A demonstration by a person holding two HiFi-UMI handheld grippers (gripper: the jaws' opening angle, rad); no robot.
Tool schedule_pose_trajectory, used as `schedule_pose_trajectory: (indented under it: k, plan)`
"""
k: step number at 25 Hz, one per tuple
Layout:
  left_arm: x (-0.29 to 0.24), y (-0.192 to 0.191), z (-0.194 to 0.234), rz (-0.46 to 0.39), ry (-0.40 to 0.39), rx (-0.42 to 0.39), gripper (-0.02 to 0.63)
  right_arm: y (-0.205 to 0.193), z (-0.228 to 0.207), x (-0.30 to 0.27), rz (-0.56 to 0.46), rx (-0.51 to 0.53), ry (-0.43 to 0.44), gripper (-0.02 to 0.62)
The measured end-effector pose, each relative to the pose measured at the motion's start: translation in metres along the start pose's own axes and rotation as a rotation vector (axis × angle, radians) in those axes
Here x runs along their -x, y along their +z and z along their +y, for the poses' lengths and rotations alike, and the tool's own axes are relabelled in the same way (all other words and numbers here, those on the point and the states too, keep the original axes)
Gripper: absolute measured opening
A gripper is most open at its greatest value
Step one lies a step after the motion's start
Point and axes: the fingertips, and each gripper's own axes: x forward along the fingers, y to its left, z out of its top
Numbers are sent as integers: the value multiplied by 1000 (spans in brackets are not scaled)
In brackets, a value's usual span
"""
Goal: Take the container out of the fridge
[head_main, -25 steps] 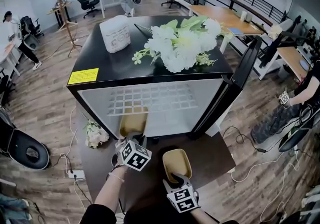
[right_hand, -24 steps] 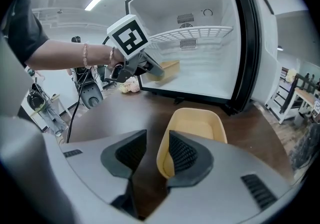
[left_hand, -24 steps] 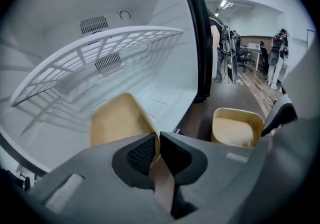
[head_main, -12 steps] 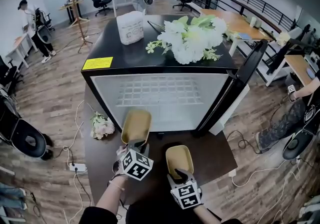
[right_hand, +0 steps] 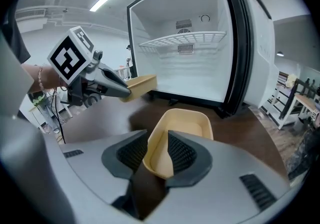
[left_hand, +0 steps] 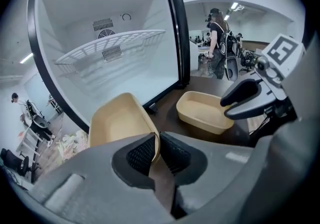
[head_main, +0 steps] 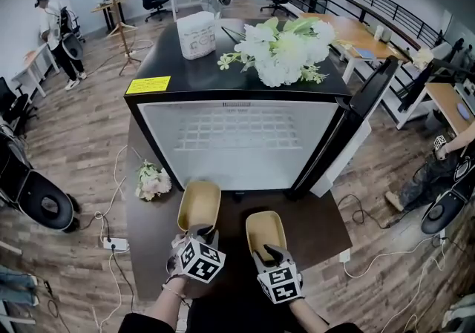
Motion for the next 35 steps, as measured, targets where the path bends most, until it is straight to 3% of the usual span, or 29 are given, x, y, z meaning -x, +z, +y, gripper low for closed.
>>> schedule_pose_trajectory:
  k: [4, 9, 18, 35]
  plan:
    - [1, -25, -16, 58, 5, -17, 37, -2, -4, -2, 7, -7, 6, 129]
    - [5, -40, -31, 62, -10, 40, 37, -3, -1, -1, 8, -7, 11, 127]
    - [1, -65, -51, 124, -53, 53, 37, -10, 0, -3, 20, -40, 28, 127]
    - [-9, -85, -68, 201, -94, 61, 38, -9, -2, -2, -3, -104, 61, 127]
